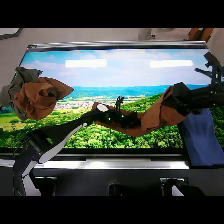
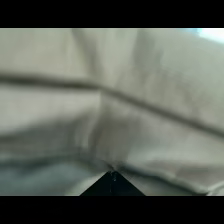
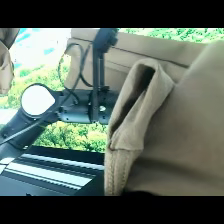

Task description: Fold the shirts.

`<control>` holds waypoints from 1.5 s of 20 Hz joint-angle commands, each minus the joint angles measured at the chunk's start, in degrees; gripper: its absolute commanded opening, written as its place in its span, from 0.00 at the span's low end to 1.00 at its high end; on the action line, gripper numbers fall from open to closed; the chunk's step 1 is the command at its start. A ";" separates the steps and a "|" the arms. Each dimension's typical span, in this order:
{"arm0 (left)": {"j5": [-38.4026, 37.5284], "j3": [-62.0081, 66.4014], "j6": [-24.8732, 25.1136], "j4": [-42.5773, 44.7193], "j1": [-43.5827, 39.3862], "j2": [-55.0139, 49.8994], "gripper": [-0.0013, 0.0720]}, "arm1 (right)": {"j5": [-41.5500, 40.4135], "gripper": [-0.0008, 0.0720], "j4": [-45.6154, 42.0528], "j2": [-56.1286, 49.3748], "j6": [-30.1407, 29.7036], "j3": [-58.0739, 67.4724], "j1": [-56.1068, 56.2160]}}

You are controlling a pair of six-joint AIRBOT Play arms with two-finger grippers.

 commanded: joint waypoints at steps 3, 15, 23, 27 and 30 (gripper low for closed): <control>-2.82 0.52 2.10 19.61 10.29 8.70 0.05 | -4.48 0.06 8.81 -5.97 -3.85 0.09 1.11; -8.24 0.50 -2.93 39.12 47.91 46.23 0.05 | -35.89 0.06 33.22 -41.51 -10.36 0.07 26.75; -10.38 -1.57 -1.36 39.12 45.72 48.43 0.05 | -35.06 0.85 33.14 -42.53 -13.99 0.07 23.61; -10.38 -3.19 0.11 39.45 45.77 48.33 0.05 | -21.77 0.85 13.88 -34.60 -9.07 0.07 11.37; -10.36 -3.19 0.11 40.00 45.79 48.26 0.05 | -9.66 0.85 -12.07 -30.38 -1.44 -3.26 6.12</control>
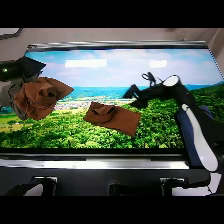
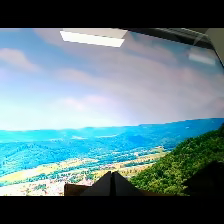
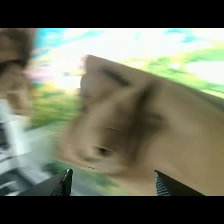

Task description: Fold the shirts.

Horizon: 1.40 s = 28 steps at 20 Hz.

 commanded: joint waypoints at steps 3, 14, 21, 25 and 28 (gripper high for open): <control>-0.04 -0.35 0.39 0.39 0.02 0.04 0.06 | 7.56 0.84 -17.20 5.14 6.32 -14.29 -5.40; -0.07 -0.35 0.15 -0.09 0.02 0.11 0.06 | -12.52 0.77 3.85 -0.11 -0.20 -23.23 1.20; -0.02 -0.35 0.22 -0.04 0.02 0.04 0.06 | -0.55 0.06 3.13 7.04 -6.38 -8.68 -5.51; -0.04 -0.35 0.28 -0.04 0.02 -0.09 0.06 | 10.73 0.06 -6.54 11.63 3.48 7.37 -18.14; -0.04 -0.35 0.42 -0.02 0.02 -0.09 0.06 | 15.82 0.06 -6.91 12.37 6.05 14.93 -28.94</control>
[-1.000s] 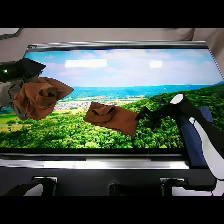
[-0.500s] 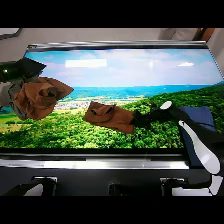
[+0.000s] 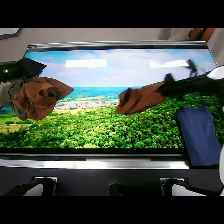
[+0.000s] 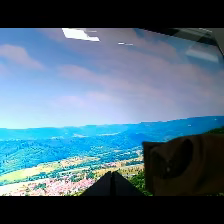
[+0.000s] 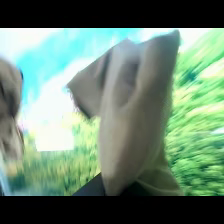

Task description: Fold the shirts.

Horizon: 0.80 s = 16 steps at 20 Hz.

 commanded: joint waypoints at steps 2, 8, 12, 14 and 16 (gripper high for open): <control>0.02 -0.02 0.17 0.04 0.02 -0.07 0.06 | 9.40 0.06 -2.95 1.51 5.60 11.41 -15.76; 0.00 -0.02 1.51 0.04 0.02 -0.07 0.06 | 13.14 0.06 -3.76 1.51 6.54 15.08 -30.16; 0.00 -0.02 1.51 0.02 0.02 -0.07 0.06 | 11.19 0.06 -3.61 1.51 7.45 15.26 -33.27; 0.00 -0.02 1.51 0.02 0.02 -0.07 0.06 | 8.76 0.06 -2.91 1.53 8.13 15.26 -33.27; -0.02 -0.02 1.51 0.02 0.02 -0.07 0.06 | 7.56 0.06 -3.17 1.68 8.44 15.26 -33.27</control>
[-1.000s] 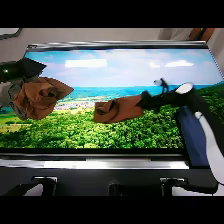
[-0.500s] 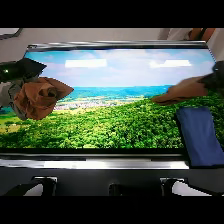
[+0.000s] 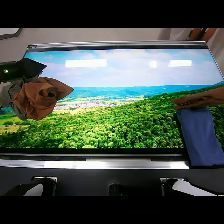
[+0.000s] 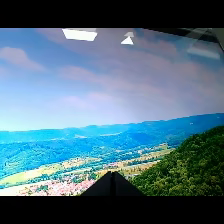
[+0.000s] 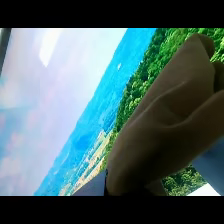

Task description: Fold the shirts.

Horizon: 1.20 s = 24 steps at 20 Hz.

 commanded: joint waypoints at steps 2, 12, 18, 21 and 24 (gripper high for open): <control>-0.07 -0.02 0.09 0.00 0.02 -0.02 0.06 | -0.81 0.06 -1.05 0.81 1.79 0.17 -0.79; -2.67 -0.02 1.73 0.00 0.02 0.00 0.06 | 18.69 0.06 -39.39 6.27 2.54 -10.43 -0.79; -2.62 -0.02 1.70 -0.02 0.02 0.00 0.06 | 9.79 0.06 -46.10 11.98 -0.63 -34.14 -0.79; -2.56 -0.02 1.70 -0.02 -0.04 -0.04 0.06 | 5.73 0.06 -43.36 12.02 -0.48 -40.46 -0.76; -2.60 -0.02 1.70 -0.02 -0.04 -0.04 0.06 | 2.49 0.52 -45.64 12.02 -0.96 -41.48 -0.76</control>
